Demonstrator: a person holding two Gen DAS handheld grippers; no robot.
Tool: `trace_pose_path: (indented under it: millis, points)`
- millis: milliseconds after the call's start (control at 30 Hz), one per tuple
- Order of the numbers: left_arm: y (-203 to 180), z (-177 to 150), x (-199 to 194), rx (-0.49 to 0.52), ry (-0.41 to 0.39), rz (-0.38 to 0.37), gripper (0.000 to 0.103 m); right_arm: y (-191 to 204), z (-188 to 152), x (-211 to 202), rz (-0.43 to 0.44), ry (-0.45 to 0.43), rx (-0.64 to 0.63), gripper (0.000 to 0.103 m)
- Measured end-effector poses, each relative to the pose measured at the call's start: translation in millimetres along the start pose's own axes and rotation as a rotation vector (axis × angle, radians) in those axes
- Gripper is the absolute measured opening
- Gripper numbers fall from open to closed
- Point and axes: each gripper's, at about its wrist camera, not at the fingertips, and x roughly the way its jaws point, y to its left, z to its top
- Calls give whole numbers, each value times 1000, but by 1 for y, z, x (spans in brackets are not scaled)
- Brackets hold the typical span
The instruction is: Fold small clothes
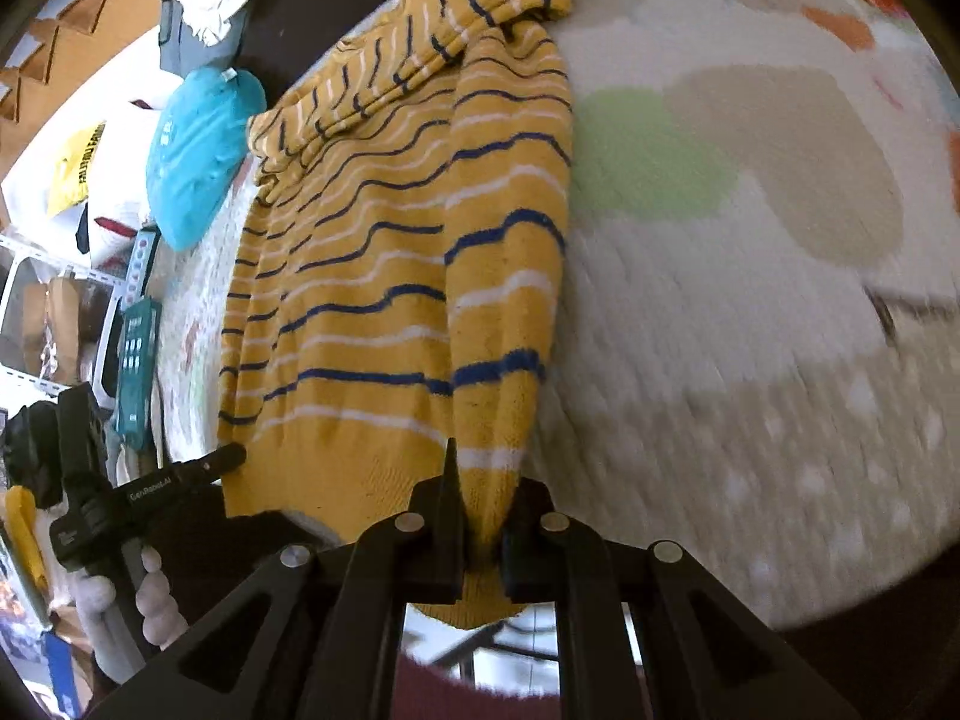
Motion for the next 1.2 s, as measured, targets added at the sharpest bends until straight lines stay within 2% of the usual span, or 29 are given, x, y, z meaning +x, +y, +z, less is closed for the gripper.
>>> trace_pose_path:
  millis: [100, 167, 233, 267, 333, 400, 467, 533, 600, 633, 700, 800, 867, 933, 1000, 1067, 1200]
  points:
    - [10, -13, 3, -52, 38, -62, 12, -17, -15, 0, -12, 36, 43, 8]
    - [19, -19, -10, -58, 8, -98, 12, -25, -19, 0, -6, 51, 68, 14]
    - [27, -21, -29, -56, -58, -114, 12, -34, -21, -7, 27, 37, 99, 15]
    - [34, -26, -42, -49, -88, -117, 15, -35, -21, -11, 38, 28, 104, 17]
    - [25, -16, -52, -45, -140, -108, 24, -39, -18, -27, 51, -18, 110, 23]
    - [25, -2, -70, -40, -205, -80, 43, -34, -9, -45, 41, -77, 89, 30]
    - [25, 25, -77, -25, -254, -44, 46, -20, 4, -55, 17, -111, 29, 31]
    - [16, 53, -80, -7, -305, -1, 46, 3, 20, -56, 4, -127, -47, 31]
    - [7, 101, -77, 14, -369, 48, 50, 30, 38, -49, 1, -115, -106, 31]
    - [8, 114, -74, 10, -386, 65, 51, 48, 48, -44, 2, -111, -140, 31]
    - [10, 160, -63, -16, -433, 104, 51, 82, 63, -31, -4, -112, -201, 31]
    - [28, 207, -44, -81, -445, 140, 51, 140, 98, -9, -20, -127, -313, 32]
    - [47, 224, -32, -133, -443, 140, 51, 174, 121, 10, -34, -138, -373, 32]
    - [66, 225, -22, -171, -439, 152, 51, 211, 149, 38, -40, -137, -432, 33]
    - [88, 231, -7, -232, -370, 169, 50, 245, 173, 70, -59, -133, -496, 40]
    - [104, 239, -2, -285, -342, 101, 50, 279, 195, 109, -108, -140, -568, 52]
    - [129, 252, -10, -380, -357, 52, 51, 314, 222, 173, -236, -140, -673, 54]
